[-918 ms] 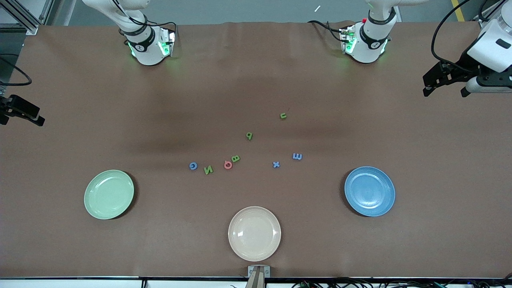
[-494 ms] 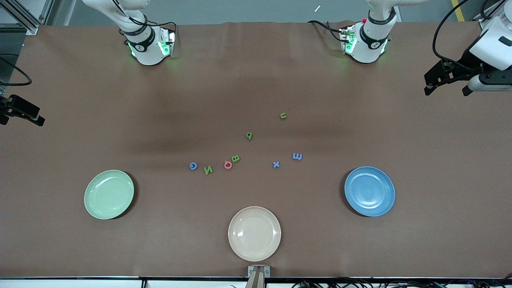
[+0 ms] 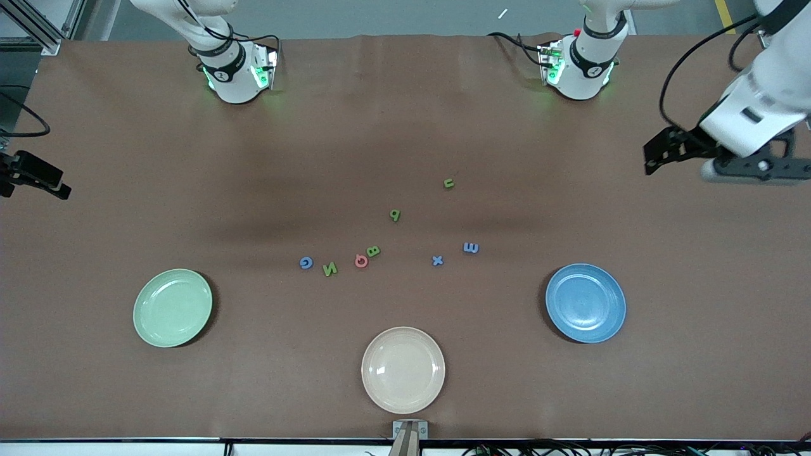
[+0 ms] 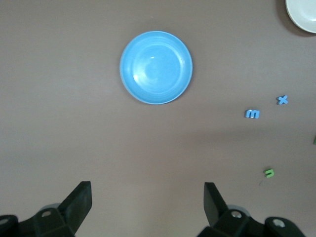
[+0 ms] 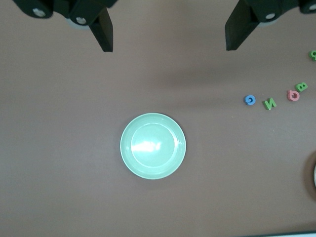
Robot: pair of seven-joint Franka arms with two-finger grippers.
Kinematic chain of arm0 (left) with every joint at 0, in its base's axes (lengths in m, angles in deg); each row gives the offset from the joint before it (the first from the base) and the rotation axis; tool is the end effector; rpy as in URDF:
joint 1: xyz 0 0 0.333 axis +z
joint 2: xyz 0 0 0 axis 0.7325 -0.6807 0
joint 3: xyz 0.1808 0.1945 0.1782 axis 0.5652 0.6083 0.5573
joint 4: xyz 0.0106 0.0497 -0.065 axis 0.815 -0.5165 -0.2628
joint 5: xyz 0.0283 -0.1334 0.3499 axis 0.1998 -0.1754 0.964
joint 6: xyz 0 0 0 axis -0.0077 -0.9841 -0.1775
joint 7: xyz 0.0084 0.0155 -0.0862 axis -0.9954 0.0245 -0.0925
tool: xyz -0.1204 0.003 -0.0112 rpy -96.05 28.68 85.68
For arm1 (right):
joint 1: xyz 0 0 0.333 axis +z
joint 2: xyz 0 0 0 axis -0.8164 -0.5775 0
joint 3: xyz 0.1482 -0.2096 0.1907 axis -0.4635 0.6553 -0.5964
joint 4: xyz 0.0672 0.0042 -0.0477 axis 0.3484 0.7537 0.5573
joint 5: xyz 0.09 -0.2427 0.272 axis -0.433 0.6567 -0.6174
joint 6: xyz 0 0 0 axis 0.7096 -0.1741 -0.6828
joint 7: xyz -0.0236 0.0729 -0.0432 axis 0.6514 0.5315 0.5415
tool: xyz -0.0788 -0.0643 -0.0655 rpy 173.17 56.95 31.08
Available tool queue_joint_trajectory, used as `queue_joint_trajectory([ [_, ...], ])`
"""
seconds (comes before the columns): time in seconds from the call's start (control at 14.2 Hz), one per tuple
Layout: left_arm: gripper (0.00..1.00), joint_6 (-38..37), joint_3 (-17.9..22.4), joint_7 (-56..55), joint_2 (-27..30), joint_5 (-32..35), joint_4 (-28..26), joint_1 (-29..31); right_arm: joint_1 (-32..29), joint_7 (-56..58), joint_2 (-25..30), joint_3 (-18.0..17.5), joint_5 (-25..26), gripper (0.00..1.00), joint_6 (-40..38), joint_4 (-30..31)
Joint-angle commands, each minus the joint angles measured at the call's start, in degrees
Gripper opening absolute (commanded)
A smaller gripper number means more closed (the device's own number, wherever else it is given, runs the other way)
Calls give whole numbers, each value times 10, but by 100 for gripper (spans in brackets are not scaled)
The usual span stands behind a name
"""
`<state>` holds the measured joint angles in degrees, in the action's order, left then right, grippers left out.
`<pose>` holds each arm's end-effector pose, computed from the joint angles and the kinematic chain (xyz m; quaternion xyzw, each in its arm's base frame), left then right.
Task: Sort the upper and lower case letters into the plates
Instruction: 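Move both grippers from rest toward the scattered foam letters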
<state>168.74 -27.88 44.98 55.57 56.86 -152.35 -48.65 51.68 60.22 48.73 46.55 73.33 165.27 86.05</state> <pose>0.5364 -0.1035 0.5758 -0.9990 0.0442 0.0007 0.0005 0.5625 -0.0516 0.6191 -0.9991 0.0359 -0.0198 0.0086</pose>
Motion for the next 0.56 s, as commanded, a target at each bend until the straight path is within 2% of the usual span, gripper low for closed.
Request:
queue_joint_trajectory([
  [0.0,100,30,-29,-37,-54,-9,16,-4,3,2,-7,-1,0,100,-4,3],
  [0.14,100,59,-53,-99,-90,0,16,-12,21,-3,-44,-4,0,100,3,1],
  [0.28,100,97,-55,-123,-126,-1,15,-37,45,4,-99,-3,1,100,5,-6],
  [0.49,100,160,-54,-194,-178,1,16,-84,73,10,-116,-4,1,100,5,-5],
])
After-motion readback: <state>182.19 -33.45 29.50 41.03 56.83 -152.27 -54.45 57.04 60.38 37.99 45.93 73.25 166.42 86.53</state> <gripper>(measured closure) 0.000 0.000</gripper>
